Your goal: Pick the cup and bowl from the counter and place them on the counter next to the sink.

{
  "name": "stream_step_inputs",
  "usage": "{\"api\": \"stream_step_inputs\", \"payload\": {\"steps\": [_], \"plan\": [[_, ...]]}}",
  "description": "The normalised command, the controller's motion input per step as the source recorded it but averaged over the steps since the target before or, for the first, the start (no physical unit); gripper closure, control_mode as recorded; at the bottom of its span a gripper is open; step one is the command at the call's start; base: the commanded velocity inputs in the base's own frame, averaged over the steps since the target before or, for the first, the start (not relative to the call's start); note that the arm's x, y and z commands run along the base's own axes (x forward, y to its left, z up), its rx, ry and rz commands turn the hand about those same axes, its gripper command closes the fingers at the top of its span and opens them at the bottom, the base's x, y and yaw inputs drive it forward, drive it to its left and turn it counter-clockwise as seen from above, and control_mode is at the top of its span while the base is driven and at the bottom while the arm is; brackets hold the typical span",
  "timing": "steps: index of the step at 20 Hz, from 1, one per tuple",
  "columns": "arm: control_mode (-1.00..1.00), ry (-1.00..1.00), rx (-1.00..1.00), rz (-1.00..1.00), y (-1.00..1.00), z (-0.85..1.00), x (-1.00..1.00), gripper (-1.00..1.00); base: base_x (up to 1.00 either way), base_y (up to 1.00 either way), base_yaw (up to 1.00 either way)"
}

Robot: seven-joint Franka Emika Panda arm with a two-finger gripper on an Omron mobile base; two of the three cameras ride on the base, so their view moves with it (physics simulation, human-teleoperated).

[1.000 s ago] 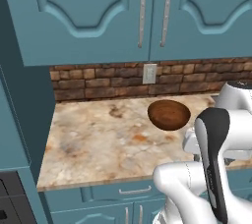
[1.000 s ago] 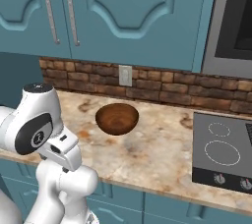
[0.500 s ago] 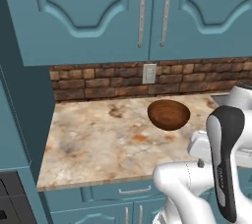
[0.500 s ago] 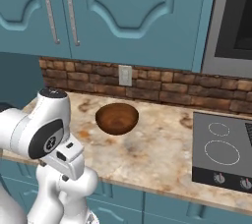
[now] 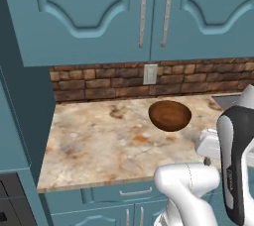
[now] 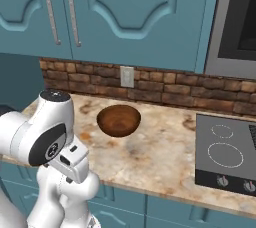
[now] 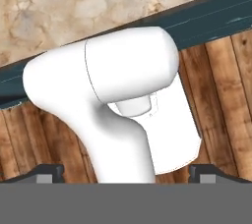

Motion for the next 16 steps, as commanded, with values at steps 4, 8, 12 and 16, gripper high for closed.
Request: {"api": "stream_step_inputs", "payload": {"steps": [4,8,12,16], "plan": [[-1.0,-0.33,0.15,-0.09,-0.29,0.21,0.0,-1.0,0.0,0.0,0.0],[-1.0,-0.34,0.18,-0.1,-0.19,0.2,0.0,-1.0,0.0,0.0,0.0],[-1.0,-0.29,0.12,-0.12,-0.02,0.28,0.0,-1.0,0.0,0.0,0.0],[-1.0,-0.11,0.01,-0.15,0.0,0.34,0.0,-1.0,0.0,0.0,0.0]]}}
